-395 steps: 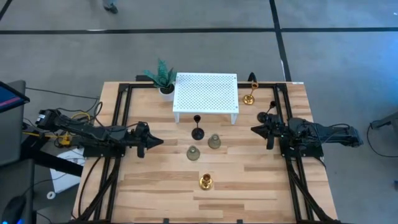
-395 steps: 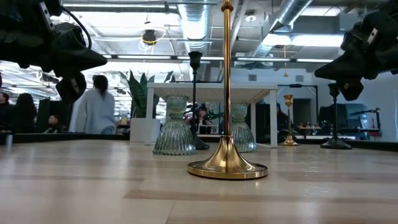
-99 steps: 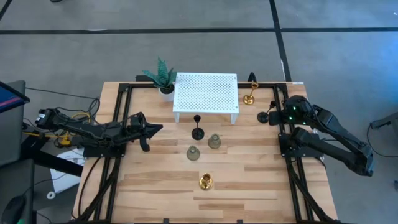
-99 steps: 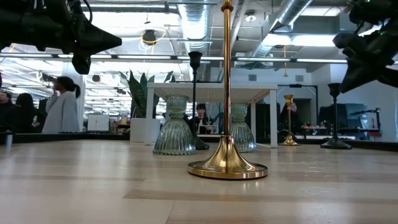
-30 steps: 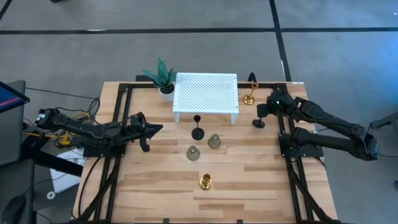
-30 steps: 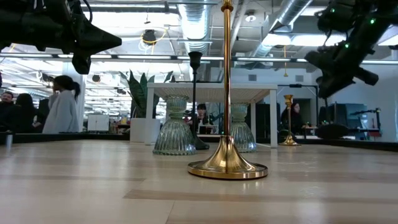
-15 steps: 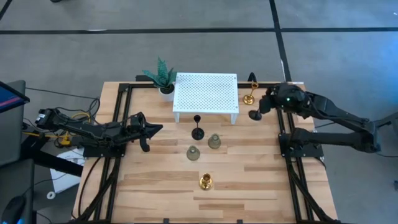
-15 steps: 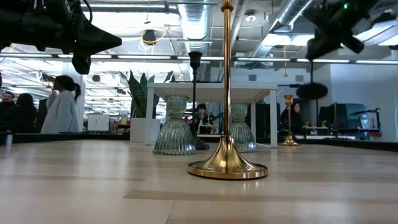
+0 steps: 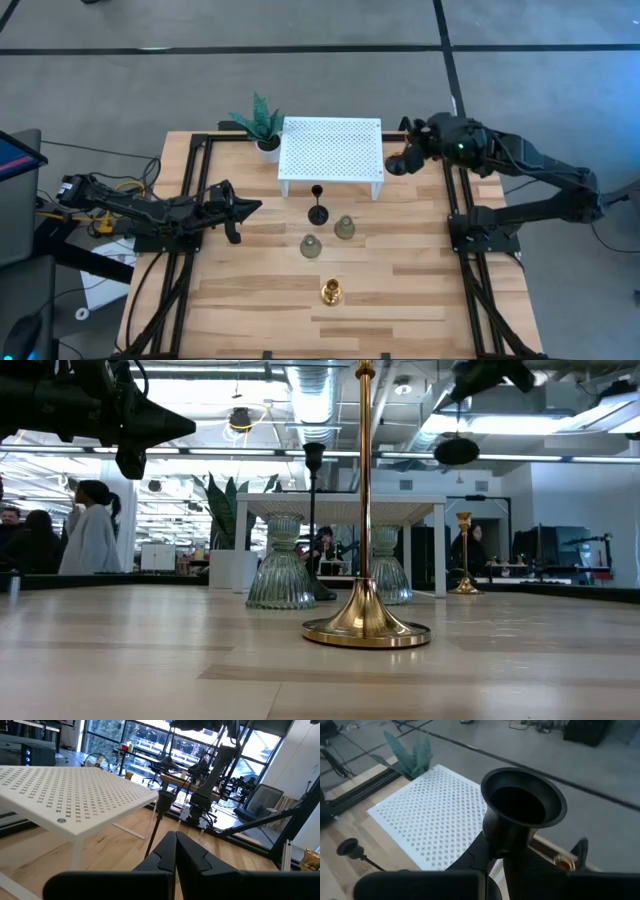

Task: Pick & Place candle stick holders
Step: Put the right black candle holder on the shelf

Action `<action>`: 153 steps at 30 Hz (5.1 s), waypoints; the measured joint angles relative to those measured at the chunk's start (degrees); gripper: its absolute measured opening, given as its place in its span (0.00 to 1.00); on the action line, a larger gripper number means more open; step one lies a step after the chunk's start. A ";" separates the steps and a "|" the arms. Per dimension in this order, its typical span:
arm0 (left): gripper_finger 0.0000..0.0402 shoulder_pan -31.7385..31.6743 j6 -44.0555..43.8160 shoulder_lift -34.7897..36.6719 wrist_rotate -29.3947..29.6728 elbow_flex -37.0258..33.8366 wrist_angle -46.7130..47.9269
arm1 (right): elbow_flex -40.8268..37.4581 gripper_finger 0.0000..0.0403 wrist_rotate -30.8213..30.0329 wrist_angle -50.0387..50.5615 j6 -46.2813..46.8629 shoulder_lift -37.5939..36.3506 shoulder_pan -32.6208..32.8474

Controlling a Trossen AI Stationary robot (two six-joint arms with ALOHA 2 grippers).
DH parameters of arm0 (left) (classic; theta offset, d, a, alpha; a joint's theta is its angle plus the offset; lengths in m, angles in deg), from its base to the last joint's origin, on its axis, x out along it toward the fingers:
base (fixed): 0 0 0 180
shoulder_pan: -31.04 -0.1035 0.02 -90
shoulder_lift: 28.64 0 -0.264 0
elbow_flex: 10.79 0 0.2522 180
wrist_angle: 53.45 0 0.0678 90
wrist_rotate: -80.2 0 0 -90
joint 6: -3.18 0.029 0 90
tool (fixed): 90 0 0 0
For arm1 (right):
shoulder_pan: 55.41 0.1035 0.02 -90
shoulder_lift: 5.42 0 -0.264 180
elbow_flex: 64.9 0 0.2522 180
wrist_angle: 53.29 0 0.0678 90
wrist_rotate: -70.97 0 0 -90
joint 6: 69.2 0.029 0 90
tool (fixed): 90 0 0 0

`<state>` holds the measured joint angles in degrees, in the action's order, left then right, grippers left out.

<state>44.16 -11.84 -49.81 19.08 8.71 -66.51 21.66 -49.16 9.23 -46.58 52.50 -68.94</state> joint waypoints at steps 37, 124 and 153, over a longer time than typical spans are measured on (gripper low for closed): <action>0.01 0.00 -0.22 0.00 0.50 0.00 -0.20 | 36.88 0.05 26.73 -20.95 -22.64 43.47 -12.37; 0.43 -38.77 11.75 -48.43 -36.32 53.51 8.22 | 46.74 0.05 40.59 -5.01 -36.21 46.17 -9.41; 0.07 -36.87 10.12 -48.43 -36.22 53.51 6.19 | 46.74 0.05 40.53 -7.63 -35.92 46.17 -8.49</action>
<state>7.29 -1.72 -98.24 -17.14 62.22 -60.33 68.41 -8.63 1.60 -82.50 98.67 -77.43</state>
